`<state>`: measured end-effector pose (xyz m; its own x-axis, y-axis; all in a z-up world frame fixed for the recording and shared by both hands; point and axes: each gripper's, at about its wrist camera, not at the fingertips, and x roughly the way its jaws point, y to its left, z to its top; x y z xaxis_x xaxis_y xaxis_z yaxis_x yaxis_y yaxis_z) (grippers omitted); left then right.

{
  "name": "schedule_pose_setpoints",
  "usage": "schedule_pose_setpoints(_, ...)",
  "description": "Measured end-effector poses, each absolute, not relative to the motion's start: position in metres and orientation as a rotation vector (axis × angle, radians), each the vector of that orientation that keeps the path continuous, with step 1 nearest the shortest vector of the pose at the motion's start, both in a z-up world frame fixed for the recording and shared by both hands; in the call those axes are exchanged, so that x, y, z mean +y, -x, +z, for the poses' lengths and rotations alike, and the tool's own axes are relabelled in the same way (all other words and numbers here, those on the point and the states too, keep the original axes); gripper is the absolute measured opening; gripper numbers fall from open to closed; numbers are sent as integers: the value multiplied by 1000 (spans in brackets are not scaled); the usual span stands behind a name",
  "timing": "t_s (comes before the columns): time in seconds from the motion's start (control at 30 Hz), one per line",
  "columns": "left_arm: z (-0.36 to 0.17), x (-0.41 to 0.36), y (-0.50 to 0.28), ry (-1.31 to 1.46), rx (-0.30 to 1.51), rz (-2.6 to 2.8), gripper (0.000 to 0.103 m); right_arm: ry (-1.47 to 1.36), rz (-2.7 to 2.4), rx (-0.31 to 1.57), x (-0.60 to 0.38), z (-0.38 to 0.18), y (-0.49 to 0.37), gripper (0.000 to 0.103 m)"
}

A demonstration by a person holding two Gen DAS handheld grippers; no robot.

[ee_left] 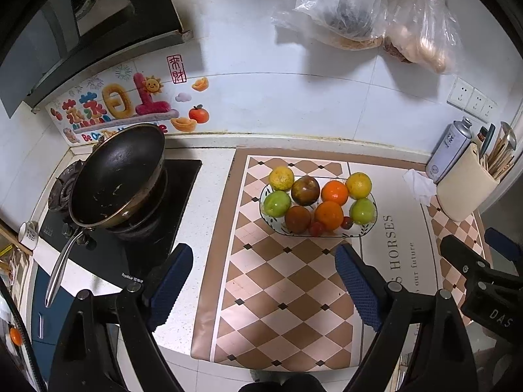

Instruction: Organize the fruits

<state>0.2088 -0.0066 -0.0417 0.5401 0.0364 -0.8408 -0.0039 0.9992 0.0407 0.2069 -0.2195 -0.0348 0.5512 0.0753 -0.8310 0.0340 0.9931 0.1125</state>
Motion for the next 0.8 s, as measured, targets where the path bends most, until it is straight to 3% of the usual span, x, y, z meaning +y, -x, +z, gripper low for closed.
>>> schedule_pose_setpoints(0.03,-41,-7,-209,-38,998,24,103,-120,26,988,-219,-35,-207,102)
schedule_pose_setpoints(0.8,-32,-7,-194,-21,951,36,103,-118,19,961,-221,-28,-192,102)
